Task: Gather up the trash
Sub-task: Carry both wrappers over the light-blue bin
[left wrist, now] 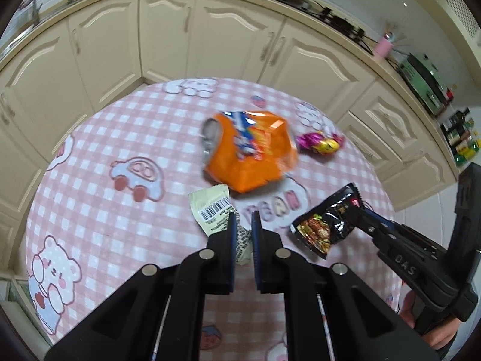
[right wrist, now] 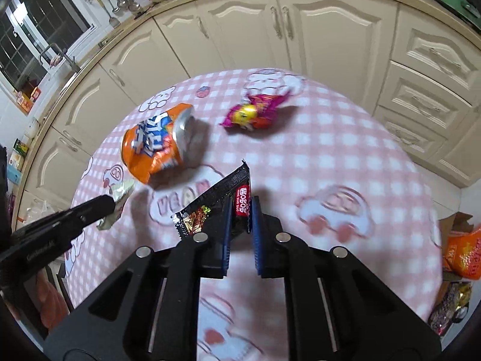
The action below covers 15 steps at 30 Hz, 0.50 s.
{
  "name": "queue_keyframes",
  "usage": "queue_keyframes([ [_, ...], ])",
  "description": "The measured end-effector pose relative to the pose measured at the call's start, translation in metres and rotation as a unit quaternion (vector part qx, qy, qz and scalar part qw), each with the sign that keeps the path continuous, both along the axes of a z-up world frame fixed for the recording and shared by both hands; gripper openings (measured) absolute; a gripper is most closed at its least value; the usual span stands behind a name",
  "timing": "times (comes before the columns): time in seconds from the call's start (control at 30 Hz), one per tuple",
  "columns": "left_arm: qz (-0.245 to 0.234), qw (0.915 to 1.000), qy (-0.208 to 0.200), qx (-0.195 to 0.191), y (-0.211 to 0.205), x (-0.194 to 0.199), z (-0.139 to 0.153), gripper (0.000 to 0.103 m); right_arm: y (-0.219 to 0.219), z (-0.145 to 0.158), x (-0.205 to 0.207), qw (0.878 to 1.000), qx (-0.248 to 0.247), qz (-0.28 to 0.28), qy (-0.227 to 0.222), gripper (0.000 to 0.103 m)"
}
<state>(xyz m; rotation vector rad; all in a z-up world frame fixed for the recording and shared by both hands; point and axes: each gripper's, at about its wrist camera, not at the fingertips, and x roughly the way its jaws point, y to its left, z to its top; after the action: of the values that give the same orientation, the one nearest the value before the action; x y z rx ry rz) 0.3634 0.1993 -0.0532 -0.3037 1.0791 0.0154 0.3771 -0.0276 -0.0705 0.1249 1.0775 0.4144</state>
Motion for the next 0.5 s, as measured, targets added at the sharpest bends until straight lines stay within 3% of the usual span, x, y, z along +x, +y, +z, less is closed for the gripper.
queue_keyframes([
  [0.5,-0.095,0.9943,-0.001,0.049,-0.126,-0.016,0.018,0.009,-0.15,0.005,-0.058,0.992,0.018,-0.122,-0.003,0.012],
])
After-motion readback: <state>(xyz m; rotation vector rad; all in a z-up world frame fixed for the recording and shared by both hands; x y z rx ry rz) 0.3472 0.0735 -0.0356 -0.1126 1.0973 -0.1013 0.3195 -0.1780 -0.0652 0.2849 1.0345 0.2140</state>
